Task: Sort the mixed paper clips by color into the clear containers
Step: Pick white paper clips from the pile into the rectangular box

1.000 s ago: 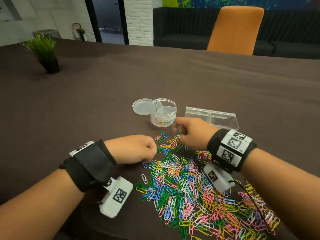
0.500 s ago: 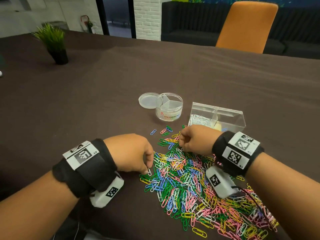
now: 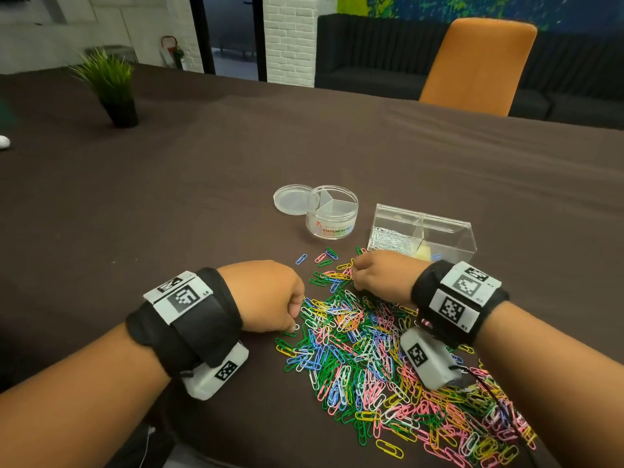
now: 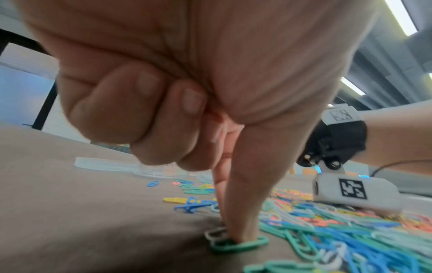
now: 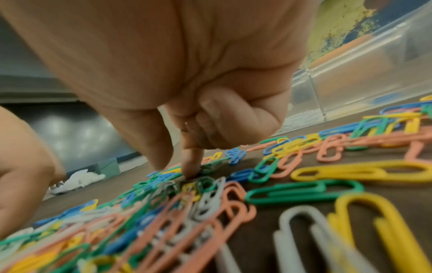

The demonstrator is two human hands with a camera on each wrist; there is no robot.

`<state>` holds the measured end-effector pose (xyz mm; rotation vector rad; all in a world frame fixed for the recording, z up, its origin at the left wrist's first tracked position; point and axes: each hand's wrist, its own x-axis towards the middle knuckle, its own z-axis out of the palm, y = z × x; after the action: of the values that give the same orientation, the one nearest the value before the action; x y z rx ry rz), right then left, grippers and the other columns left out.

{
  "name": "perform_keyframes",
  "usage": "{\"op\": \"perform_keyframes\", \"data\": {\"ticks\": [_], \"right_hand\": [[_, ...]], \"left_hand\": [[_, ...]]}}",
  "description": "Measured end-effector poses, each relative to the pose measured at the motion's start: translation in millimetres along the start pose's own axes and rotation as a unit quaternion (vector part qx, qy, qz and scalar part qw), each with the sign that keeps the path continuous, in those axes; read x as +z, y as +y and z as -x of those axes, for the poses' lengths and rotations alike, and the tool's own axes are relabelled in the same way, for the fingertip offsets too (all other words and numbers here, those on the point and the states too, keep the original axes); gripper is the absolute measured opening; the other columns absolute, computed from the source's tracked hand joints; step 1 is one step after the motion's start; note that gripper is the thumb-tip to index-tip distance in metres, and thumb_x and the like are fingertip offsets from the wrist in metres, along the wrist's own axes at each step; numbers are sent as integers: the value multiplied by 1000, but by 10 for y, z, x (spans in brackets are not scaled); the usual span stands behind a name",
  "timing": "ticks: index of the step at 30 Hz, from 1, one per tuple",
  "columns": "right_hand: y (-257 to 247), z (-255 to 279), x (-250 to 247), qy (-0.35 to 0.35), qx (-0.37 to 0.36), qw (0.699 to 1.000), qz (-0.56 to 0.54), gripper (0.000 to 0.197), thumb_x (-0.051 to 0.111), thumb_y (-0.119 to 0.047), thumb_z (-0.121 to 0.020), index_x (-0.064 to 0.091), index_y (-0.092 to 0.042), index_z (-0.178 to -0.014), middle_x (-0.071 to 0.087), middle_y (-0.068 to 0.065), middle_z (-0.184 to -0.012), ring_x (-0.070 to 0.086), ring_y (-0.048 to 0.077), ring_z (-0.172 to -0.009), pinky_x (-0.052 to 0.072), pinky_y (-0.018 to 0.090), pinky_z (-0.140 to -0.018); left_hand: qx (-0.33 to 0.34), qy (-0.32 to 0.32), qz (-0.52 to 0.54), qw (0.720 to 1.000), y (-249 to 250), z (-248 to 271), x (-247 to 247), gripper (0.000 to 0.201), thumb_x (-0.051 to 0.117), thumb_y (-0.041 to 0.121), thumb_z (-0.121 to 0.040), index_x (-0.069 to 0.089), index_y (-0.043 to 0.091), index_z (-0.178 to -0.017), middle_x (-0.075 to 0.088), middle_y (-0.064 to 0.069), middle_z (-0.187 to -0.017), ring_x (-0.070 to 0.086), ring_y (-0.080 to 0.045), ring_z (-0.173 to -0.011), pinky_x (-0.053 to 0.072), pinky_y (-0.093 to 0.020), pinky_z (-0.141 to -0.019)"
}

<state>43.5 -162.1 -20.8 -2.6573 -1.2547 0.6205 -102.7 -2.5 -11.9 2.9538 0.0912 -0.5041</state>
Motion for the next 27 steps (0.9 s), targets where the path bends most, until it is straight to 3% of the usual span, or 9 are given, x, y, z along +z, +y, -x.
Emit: {"op": "perform_keyframes", "data": {"ticks": [3,6,11,15,18,21,25,27], "right_hand": [[-51,-34,23,9,9,999,48,27,57,-36,-95,66,-11,-93,65,8,-89,58,24,-81,46,30,-71],[-104,-47,38,18,-3,997,74,21,65,-32,-90,68,-11,-93,69,7,-91,64,26,-86,50,31,-73],[-104,4,41,16,-13,998,67,20,54,-19,-91,68,-4,-92,69,12,-92,62,28,-80,53,33,-74],[-78,35,18,18,-3,999,48,15,66,-22,-88,71,-9,-92,71,7,-93,59,18,-78,52,30,-76],[-77,59,23,22,-9,998,62,15,60,-19,-89,70,-8,-92,70,8,-92,61,22,-81,51,29,-73],[-76,70,61,30,-15,996,77,19,52,-17,-89,68,-5,-88,69,13,-89,53,22,-72,51,30,-68],[60,95,-32,39,-19,997,-71,11,65,-19,-87,68,-16,-77,73,-3,-82,65,16,-74,55,29,-72],[114,153,-114,36,5,980,-197,11,66,-16,-89,67,-15,-77,71,-6,-74,61,13,-62,51,26,-61]], "left_hand": [[21,6,-31,999,84,-18,10,10,62,27,-87,68,22,-93,66,9,-83,59,-12,-79,41,-23,-63],[20,-16,-58,998,145,-4,27,16,51,20,-91,66,17,-94,68,0,-92,61,-21,-86,39,-26,-66],[-7,-21,-50,998,98,7,2,19,49,23,-94,66,17,-99,67,-1,-96,58,-21,-85,36,-25,-69],[-24,5,-32,999,69,-9,-15,13,58,24,-89,67,22,-98,68,4,-97,61,-18,-90,39,-24,-69],[-22,11,-80,996,106,-5,8,12,56,23,-88,66,20,-94,68,2,-92,63,-21,-86,49,-29,-69],[-27,14,-113,993,128,5,47,13,53,25,-88,64,18,-89,67,-1,-85,64,-24,-80,56,-35,-72],[-32,-12,-111,993,90,11,36,22,47,25,-94,65,13,-91,66,-6,-88,58,-26,-77,48,-30,-68],[-33,-15,-91,995,55,15,7,23,46,23,-94,66,11,-92,67,-7,-90,56,-26,-78,40,-28,-65]]}}
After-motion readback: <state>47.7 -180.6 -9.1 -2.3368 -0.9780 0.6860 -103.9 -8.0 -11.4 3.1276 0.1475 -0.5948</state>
